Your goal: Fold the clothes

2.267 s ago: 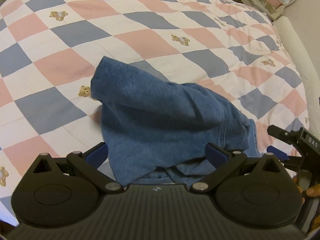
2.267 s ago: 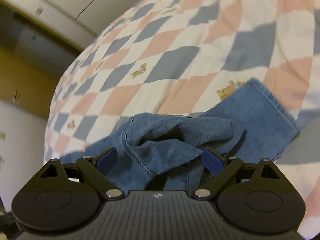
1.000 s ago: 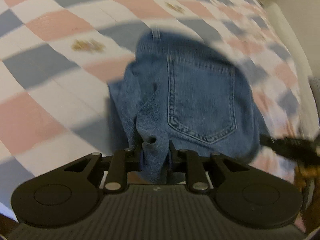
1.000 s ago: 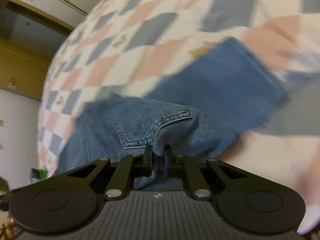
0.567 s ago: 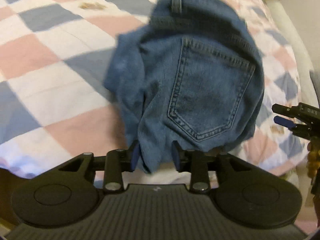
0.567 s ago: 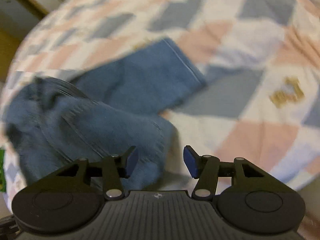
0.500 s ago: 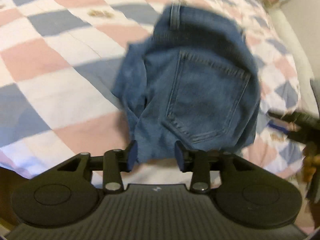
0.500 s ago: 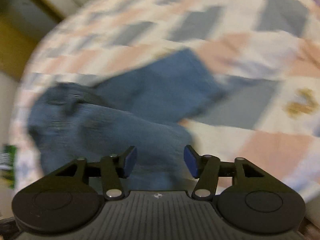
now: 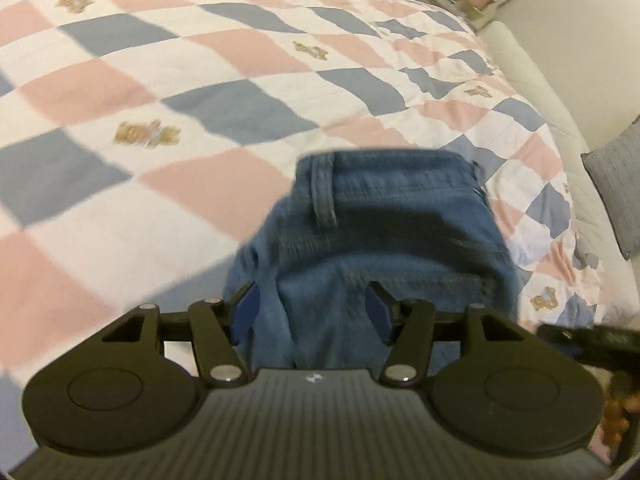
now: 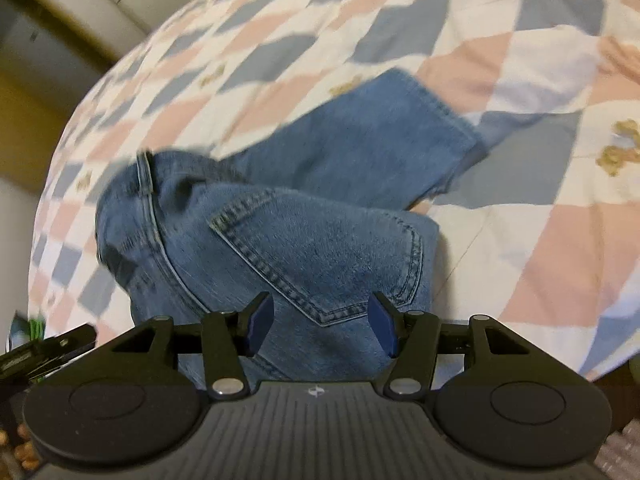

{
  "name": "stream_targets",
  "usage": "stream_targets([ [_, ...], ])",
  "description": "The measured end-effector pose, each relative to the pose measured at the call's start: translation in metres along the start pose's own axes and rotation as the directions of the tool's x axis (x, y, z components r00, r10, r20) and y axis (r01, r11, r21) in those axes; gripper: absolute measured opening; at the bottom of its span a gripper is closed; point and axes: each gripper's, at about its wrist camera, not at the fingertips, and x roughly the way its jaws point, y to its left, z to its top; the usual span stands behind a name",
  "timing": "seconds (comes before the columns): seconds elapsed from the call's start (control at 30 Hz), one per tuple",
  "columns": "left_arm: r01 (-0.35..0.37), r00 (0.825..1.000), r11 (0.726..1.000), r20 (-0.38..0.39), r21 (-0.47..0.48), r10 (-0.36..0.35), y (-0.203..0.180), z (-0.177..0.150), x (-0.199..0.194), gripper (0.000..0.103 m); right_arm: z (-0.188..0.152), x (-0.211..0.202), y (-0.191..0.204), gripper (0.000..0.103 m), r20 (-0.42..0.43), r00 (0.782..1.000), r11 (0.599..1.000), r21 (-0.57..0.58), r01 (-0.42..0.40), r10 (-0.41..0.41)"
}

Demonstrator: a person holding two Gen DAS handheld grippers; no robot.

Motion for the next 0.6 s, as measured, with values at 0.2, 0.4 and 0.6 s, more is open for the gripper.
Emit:
stream_targets([
  [0.2, 0.109, 0.994, 0.990, -0.015, 0.095, -0.108, 0.014, 0.020, 0.048, 0.054, -0.024, -0.016, 0.004, 0.057, 0.071, 0.996, 0.993, 0.108, 0.053, -0.061],
  [0.4, 0.226, 0.974, 0.936, -0.042, 0.270, -0.223, -0.009, 0.015, 0.038, 0.008, -0.041, -0.033, 0.017, 0.057, 0.127, 0.987, 0.983, 0.168, 0.072, -0.094],
  [0.6, 0.399, 0.907, 0.783, -0.082, 0.477, -0.412, -0.046, 0.008, -0.025, 0.008, -0.064, -0.041, 0.052, 0.040, 0.172, 0.985, 0.998, 0.056, 0.016, -0.025],
])
